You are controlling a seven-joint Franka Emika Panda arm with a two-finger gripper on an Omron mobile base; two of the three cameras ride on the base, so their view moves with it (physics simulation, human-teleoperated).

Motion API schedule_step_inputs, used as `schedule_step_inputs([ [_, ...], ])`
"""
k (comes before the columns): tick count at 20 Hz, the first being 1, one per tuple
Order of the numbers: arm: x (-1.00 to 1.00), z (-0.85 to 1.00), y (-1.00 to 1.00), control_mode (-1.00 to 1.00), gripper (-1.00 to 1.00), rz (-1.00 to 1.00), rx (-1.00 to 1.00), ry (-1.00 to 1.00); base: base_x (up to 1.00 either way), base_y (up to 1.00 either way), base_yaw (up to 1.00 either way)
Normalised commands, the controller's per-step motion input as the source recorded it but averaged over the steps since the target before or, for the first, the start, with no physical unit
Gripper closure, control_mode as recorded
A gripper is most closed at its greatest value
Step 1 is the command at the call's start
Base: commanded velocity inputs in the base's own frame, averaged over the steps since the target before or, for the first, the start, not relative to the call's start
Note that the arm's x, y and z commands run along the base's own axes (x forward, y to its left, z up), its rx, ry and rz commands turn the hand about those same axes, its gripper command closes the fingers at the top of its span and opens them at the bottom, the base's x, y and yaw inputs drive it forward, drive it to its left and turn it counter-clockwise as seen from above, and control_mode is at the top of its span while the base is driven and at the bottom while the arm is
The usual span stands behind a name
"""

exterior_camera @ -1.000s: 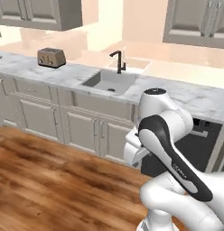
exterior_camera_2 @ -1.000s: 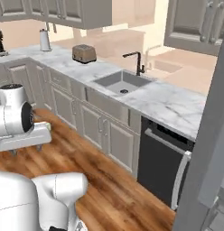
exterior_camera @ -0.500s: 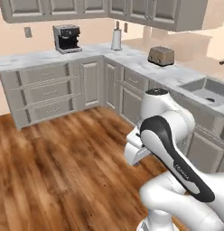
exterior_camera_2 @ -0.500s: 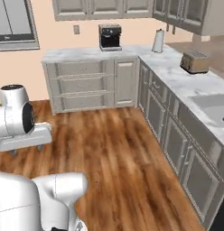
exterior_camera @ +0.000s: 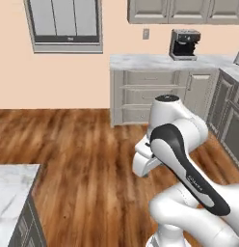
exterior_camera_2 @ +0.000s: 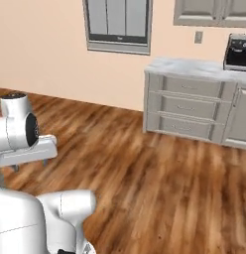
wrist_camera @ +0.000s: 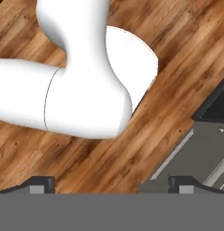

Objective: Place one of the steaks on the plate and the other in the bowl. Then place the bowl in the fridge.

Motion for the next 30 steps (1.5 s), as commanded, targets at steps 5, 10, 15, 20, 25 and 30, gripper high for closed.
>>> schedule_step_inputs([
  [5, 0.0, 0.0, 0.0, 1.0, -1.0, 0.0, 0.0, 0.0, 0.23, 0.37, 0.92],
  [10, 0.0, 0.0, 0.0, 1.0, -1.0, 0.0, 0.0, 0.0, 0.16, 0.4, 0.9],
  [15, 0.0, 0.0, 0.0, 1.0, -1.0, 0.0, 0.0, 0.0, 0.35, 0.34, 0.7],
  [20, 0.0, 0.0, 0.0, 1.0, -1.0, 0.0, 0.0, 0.0, 0.42, 0.42, 0.09],
  [25, 0.0, 0.0, 0.0, 1.0, -1.0, 0.0, 0.0, 0.0, 0.05, 0.22, 0.31],
  [30, 0.0, 0.0, 0.0, 1.0, -1.0, 0.0, 0.0, 0.0, 0.0, 0.04, 0.64],
])
